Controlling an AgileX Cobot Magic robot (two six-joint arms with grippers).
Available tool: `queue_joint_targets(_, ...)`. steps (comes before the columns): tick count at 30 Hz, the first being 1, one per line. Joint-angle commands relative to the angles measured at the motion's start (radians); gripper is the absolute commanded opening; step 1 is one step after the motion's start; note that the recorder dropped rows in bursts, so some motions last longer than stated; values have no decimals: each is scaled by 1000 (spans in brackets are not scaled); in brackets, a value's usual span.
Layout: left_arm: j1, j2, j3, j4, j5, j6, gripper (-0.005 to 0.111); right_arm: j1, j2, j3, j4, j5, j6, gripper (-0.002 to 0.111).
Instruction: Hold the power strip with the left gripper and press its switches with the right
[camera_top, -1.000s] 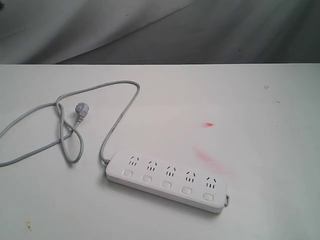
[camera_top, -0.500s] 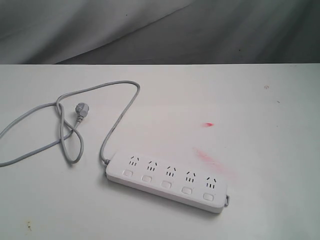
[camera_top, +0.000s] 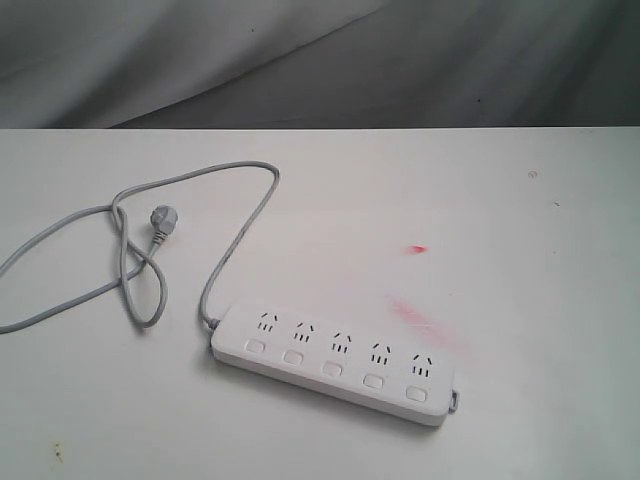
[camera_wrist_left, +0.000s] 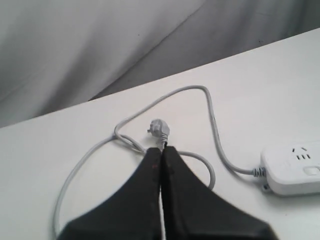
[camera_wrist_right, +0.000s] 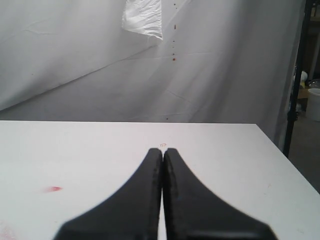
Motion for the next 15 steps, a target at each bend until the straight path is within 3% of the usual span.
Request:
queue_joint_targets(1, 2, -126, 61, 1, -5, -25, 1, -8, -7, 3, 1, 0, 5, 0)
queue_joint_targets(6, 2, -228, 85, 1, 91, -32, 1, -8, -7, 3, 1, 0, 5, 0)
queue_joint_targets(15, 2, -267, 85, 1, 83, -32, 1, -8, -7, 3, 1, 0, 5, 0)
